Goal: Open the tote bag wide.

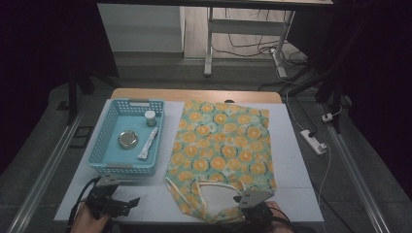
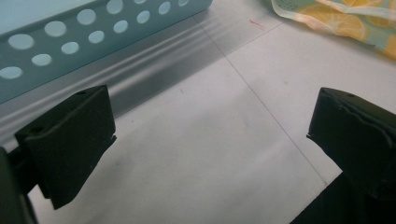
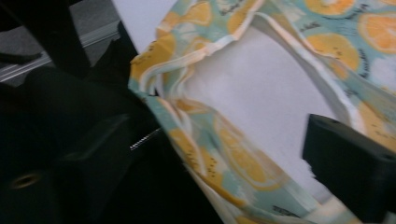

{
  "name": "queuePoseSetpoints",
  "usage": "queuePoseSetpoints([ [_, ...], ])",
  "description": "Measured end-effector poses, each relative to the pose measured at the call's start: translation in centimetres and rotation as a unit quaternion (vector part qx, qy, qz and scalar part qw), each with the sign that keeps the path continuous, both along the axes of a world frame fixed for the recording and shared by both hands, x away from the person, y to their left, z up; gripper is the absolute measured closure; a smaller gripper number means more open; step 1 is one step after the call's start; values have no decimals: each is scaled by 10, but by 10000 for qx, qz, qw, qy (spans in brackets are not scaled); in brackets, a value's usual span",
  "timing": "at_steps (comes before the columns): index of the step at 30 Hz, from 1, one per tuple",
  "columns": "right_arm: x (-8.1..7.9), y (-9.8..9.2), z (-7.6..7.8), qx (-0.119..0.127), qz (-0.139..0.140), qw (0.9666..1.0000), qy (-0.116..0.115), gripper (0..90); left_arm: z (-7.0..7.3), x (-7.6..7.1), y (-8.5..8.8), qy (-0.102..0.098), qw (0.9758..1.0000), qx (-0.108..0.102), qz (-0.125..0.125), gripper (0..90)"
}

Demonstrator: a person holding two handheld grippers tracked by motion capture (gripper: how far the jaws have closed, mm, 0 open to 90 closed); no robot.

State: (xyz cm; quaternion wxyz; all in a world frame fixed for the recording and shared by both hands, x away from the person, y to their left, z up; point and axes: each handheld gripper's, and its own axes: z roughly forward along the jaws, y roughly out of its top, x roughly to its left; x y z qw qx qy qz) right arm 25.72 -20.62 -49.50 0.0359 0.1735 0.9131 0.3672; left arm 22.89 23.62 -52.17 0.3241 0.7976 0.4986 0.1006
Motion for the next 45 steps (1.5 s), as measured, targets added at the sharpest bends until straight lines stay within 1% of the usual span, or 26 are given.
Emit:
queuePoseSetpoints([
  [1,-1,0,0,0,40,10000,-46,193,0,0,0,-1,10000,3,-2,11],
  [3,-3,1,1,-13,170,9998,-78,308,0,0,0,1,10000,6,-5,11],
  [4,-3,1,1,-13,170,9998,-78,308,0,0,0,2,10000,5,-5,11],
  [5,-4,1,2,-77,249,9996,-119,397,0,0,0,0,10000,4,-4,11],
  [6,-4,1,2,-77,249,9996,-119,397,0,0,0,0,10000,4,-4,11],
  [7,-3,1,2,-126,335,9993,-69,482,0,0,0,-1,10000,5,-5,12],
  [9,-2,1,1,-163,385,9991,-4,582,0,0,0,2,10000,6,-8,12],
  [10,-2,1,1,-168,430,9989,62,628,0,0,0,4,10000,8,-8,12],
  [14,-1,2,0,-251,543,9981,138,815,0,0,0,3,10000,28,-19,13],
  [15,-1,2,0,-251,543,9981,138,815,0,0,-1,4,10000,30,-16,13],
  [16,0,2,0,-246,570,9978,243,895,0,0,-1,5,10000,33,-18,13],
  [17,0,2,0,-246,570,9978,243,895,0,0,-1,4,10000,34,-17,13],
  [19,3,0,1,-165,552,9976,372,900,0,0,-1,5,10000,33,-16,14],
  [20,3,0,1,-165,552,9976,372,900,0,0,-1,4,10000,33,-15,14],
  [23,6,-1,5,-51,478,9981,382,900,0,0,0,4,10000,32,-15,14],
  [24,9,-2,8,48,404,9985,375,900,0,0,0,4,10000,32,-13,14],
  [25,9,-2,8,48,404,9985,375,900,0,0,0,4,10000,33,-13,14],
  [27,15,-4,14,141,360,9984,405,900,0,0,-1,6,10000,33,-10,15],
  [28,15,-4,14,141,360,9984,405,900,0,0,-1,6,10000,33,-10,15],
  [33,30,-2,23,186,281,9988,342,900,0,0,0,10,10000,24,-7,16],
  [36,36,0,23,165,258,9991,287,900,0,0,0,6,10000,20,-5,16],
  [37,42,0,22,134,195,9995,226,900,0,0,0,6,10000,19,-3,16],
  [38,42,0,22,134,195,9995,226,900,0,0,0,7,10000,19,-2,16],
  [41,55,1,20,117,120,9997,192,900,0,0,0,9,10000,22,1,16],
  [44,59,2,21,125,111,9997,151,900,0,0,-1,12,10000,47,0,17],
  [45,65,3,22,137,80,9998,123,900,0,0,-1,9,10000,61,-14,17],
])
